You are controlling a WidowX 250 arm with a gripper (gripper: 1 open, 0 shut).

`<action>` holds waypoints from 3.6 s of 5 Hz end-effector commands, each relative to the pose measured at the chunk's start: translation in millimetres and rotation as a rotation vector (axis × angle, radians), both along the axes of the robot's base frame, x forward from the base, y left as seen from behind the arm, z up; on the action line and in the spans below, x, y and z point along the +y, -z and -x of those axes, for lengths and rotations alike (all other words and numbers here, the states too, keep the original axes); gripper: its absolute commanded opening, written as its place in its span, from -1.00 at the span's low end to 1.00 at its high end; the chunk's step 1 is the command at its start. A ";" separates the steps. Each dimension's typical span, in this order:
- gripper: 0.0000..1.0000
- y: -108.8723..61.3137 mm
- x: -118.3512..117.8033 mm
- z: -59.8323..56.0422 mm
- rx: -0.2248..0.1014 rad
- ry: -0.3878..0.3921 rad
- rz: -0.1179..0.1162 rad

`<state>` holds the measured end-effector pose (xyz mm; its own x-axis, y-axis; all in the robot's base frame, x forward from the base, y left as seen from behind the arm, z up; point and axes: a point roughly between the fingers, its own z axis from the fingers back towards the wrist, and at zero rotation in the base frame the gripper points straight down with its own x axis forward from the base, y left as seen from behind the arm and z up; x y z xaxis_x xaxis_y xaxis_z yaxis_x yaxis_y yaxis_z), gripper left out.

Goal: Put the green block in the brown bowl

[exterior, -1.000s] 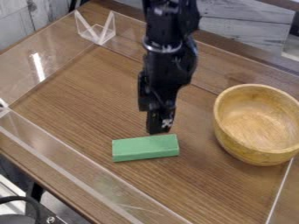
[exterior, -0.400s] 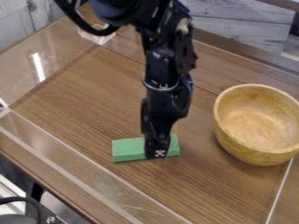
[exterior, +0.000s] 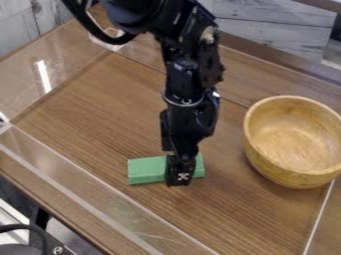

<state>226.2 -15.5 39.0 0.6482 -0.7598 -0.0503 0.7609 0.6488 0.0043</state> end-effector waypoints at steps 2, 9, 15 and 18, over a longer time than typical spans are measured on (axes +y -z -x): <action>1.00 4.1 3.0 -2.2 -0.020 -0.007 0.000; -1.00 -13.6 2.6 2.7 0.012 -0.038 0.005; -1.00 -80.3 -37.2 -30.5 -0.080 -0.067 -0.073; -1.00 -79.8 -78.9 -55.3 -0.179 -0.027 -0.081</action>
<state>274.0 -91.6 104.8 0.6713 -0.7401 -0.0404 0.7351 0.6578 0.1642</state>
